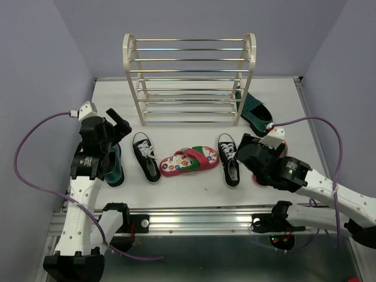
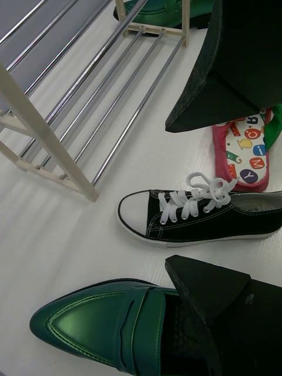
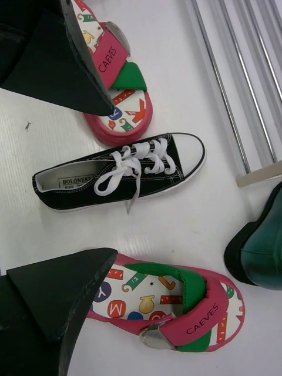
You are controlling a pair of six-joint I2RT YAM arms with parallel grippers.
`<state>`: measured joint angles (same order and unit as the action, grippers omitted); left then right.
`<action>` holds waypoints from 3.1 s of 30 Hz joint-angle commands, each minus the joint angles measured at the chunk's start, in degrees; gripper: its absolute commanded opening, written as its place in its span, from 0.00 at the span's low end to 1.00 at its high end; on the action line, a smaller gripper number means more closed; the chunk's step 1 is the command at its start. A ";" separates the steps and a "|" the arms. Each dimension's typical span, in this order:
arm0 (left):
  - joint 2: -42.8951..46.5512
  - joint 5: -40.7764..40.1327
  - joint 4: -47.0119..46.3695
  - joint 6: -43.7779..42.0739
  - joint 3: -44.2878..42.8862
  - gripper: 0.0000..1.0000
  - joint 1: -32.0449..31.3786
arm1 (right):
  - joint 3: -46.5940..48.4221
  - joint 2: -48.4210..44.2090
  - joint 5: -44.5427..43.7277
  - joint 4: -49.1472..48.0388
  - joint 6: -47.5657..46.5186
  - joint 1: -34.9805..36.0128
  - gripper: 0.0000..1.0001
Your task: Place and organize the shoes onto the shoe shelf
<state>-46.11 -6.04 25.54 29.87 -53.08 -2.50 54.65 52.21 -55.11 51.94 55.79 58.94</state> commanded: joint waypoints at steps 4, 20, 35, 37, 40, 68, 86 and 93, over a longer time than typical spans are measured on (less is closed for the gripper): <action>1.10 0.68 -3.13 -0.25 -1.15 0.99 0.22 | 1.43 -0.17 0.78 -4.13 -4.37 0.30 1.00; -0.12 5.07 -4.62 -1.57 0.96 0.99 0.22 | -4.81 15.74 14.41 -7.55 -8.51 0.30 1.00; -0.04 5.08 -4.62 -1.83 1.05 0.99 0.22 | -12.38 20.90 21.71 -18.63 -10.79 0.30 1.00; -0.04 5.16 -4.71 -1.74 1.22 0.99 0.22 | -12.46 22.58 20.57 -18.63 -9.30 -0.75 1.00; 0.31 5.16 -4.80 -1.65 1.66 0.99 0.22 | -12.99 24.43 18.64 -19.33 -8.42 -2.51 1.00; 0.49 4.20 -4.97 -0.78 1.66 0.99 0.22 | -20.29 25.93 23.29 -34.89 -12.99 -7.08 0.34; -0.82 3.85 -8.49 3.18 1.49 0.99 0.22 | -21.35 3.35 16.44 -38.67 -21.33 -7.08 0.01; -3.90 3.58 -13.76 5.38 -1.23 0.99 0.22 | -13.53 11.85 18.81 -38.15 -23.53 -7.08 0.01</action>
<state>-48.58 -1.83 17.43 34.04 -51.99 -2.50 34.52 59.83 -34.54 18.94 34.33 51.81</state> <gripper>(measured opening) 0.989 0.689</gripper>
